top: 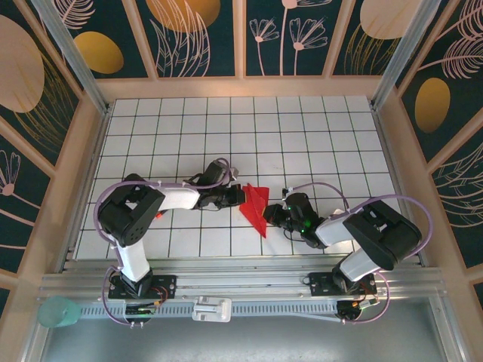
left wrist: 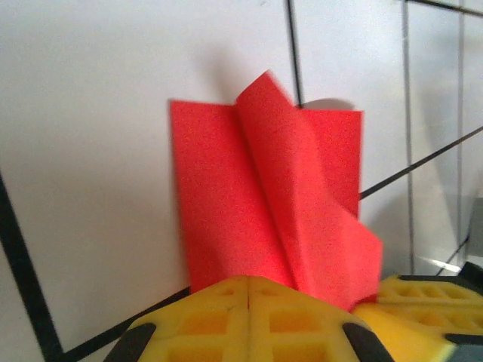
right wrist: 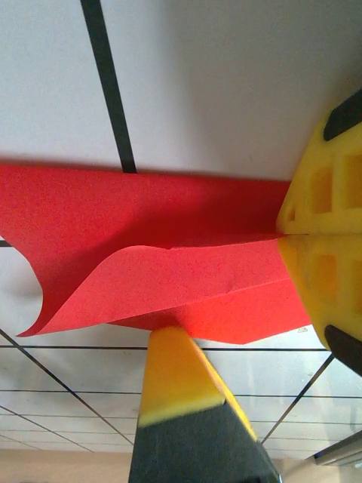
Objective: Fold a paper plane with a square sheet of paper (pick it up from the middle)
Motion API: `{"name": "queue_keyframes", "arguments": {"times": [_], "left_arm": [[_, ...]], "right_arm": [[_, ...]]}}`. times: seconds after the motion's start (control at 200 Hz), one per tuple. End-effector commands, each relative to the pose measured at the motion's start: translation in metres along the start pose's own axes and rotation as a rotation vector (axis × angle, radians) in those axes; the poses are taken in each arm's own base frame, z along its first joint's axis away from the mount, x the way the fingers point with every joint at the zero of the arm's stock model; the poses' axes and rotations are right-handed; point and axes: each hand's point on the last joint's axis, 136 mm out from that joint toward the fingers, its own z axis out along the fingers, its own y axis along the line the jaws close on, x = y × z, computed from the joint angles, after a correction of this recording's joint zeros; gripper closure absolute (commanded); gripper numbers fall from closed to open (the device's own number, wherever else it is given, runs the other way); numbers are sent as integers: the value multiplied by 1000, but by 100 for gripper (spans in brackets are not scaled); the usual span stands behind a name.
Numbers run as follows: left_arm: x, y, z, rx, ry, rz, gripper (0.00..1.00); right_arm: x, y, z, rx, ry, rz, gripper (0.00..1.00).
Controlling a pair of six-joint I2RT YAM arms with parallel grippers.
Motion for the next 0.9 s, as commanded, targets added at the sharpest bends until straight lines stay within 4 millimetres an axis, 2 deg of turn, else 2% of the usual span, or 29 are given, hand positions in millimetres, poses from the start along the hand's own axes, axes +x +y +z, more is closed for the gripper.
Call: {"name": "queue_keyframes", "arguments": {"times": [0.0,0.1,0.44,0.896], "left_arm": [[-11,-32,-12,111,-40,26,93],[-10,-38,-9,140,-24,35,92],[-7,-35,12,143,31,23,97],[-3,-26,27,144,47,-3,93]], "right_arm": [[17,-34,-2,117,34,-2,100],[18,-35,-1,116,39,2,100],[18,-36,-1,120,40,2,100],[20,-36,1,110,49,-2,100]]}}
